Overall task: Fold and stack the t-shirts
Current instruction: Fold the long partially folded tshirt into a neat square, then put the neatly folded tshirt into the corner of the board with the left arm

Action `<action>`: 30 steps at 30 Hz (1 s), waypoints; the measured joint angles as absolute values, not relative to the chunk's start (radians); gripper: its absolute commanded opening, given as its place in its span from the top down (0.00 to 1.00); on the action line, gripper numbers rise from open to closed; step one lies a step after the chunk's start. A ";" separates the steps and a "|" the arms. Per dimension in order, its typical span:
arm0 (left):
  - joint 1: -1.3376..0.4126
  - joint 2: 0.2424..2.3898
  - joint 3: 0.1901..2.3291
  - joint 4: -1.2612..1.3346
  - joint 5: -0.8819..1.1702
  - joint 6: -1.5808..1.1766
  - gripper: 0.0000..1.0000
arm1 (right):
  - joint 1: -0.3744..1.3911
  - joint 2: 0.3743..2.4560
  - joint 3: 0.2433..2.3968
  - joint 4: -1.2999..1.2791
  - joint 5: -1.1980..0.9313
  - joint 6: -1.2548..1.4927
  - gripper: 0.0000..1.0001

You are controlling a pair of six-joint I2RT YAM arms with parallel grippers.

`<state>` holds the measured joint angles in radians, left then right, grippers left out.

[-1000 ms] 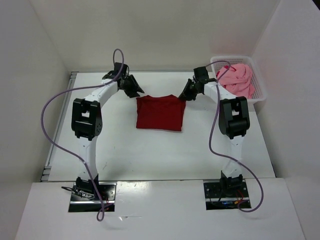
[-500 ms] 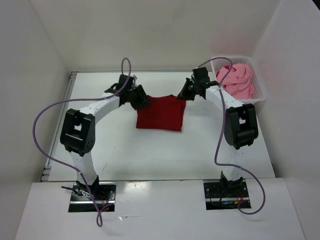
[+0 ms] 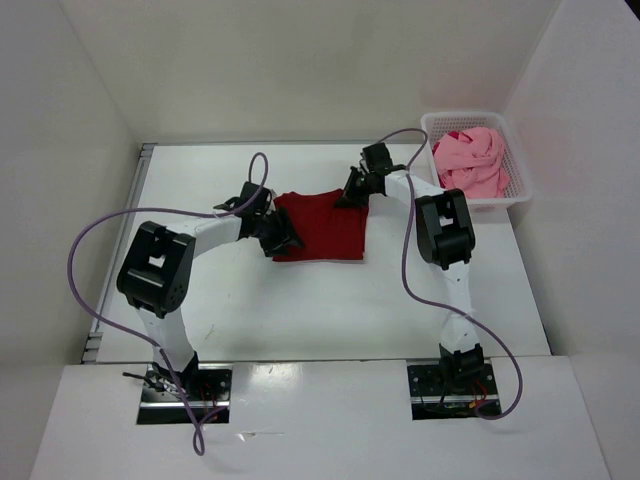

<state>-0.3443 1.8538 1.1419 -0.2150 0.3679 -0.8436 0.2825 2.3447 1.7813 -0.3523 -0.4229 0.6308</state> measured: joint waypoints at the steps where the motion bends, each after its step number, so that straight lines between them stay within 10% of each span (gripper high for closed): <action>1: -0.347 1.839 1.131 -0.220 0.372 -0.846 0.32 | 0.282 2.350 1.795 -0.353 -0.426 0.631 1.00; 5: -0.348 1.763 1.108 -0.247 0.379 -0.851 0.21 | 0.282 2.352 1.813 -0.359 -0.437 0.629 0.93; 12: -0.242 1.678 1.133 -0.246 0.347 -0.841 0.18 | 0.282 2.242 1.792 -0.388 -0.453 0.612 0.50; 23: -0.191 1.928 1.228 -0.214 0.285 -0.739 0.17 | 0.282 1.605 1.341 -0.258 -0.469 0.656 0.48; 30: -0.191 2.015 1.310 -0.140 0.321 -0.735 0.37 | 0.282 1.450 1.122 -0.249 -0.475 0.683 0.46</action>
